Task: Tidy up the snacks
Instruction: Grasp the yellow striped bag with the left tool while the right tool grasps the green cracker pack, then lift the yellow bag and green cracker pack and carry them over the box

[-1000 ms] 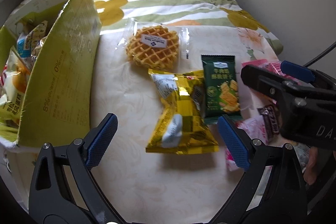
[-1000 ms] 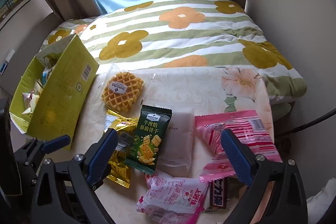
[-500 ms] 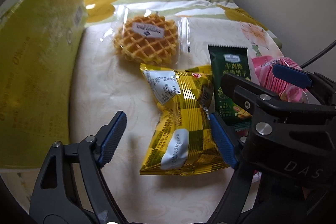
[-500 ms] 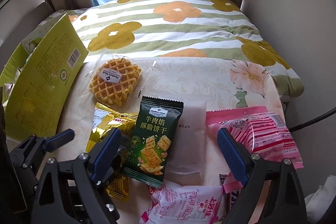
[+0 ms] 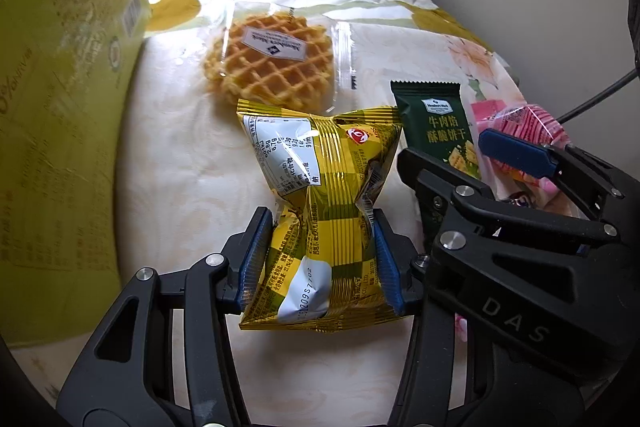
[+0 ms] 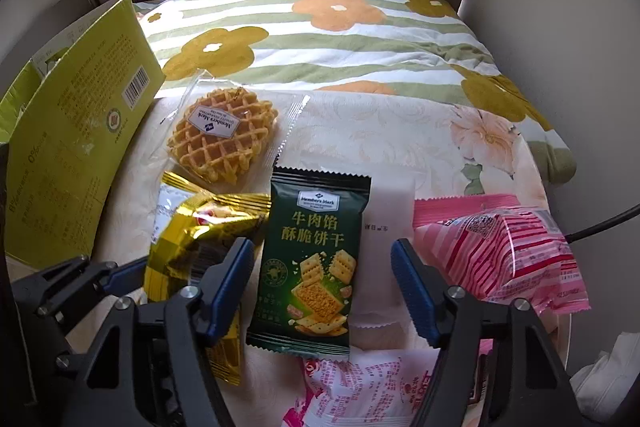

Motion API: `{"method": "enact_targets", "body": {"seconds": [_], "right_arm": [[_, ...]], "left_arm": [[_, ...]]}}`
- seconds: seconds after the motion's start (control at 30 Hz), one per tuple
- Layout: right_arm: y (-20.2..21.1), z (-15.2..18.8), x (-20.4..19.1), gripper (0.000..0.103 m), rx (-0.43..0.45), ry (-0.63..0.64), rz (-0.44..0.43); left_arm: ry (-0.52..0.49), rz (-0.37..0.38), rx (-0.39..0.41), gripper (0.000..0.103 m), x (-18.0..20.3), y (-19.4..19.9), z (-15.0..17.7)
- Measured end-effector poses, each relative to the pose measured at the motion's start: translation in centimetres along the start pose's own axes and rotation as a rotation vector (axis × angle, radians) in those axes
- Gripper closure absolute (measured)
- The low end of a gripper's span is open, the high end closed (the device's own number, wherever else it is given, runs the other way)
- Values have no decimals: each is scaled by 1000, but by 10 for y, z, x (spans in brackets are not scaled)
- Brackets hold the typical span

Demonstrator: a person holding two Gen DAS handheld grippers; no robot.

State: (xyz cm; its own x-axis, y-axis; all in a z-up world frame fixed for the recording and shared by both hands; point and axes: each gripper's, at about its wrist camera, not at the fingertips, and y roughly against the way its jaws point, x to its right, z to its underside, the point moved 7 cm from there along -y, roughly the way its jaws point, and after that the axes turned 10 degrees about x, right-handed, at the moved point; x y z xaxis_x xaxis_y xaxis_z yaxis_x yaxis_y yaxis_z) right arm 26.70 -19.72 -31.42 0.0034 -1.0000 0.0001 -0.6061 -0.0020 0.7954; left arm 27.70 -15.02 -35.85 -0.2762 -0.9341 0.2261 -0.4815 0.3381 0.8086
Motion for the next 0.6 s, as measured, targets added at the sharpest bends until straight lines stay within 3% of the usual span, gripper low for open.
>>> {"method": "enact_targets", "body": {"seconds": [0.17,0.3,0.6], "right_arm": [[-1,-1,0,45,7,5,25],[-2,-1,2,58,13,33,59],[7,-2,3,62,40,0,31]], "left_arm": [[-10,-31,0,57,-4,2,0],[-8,-51,-3,57,-11,7,1],[-15,-67,0,58,-16,16,0]]}}
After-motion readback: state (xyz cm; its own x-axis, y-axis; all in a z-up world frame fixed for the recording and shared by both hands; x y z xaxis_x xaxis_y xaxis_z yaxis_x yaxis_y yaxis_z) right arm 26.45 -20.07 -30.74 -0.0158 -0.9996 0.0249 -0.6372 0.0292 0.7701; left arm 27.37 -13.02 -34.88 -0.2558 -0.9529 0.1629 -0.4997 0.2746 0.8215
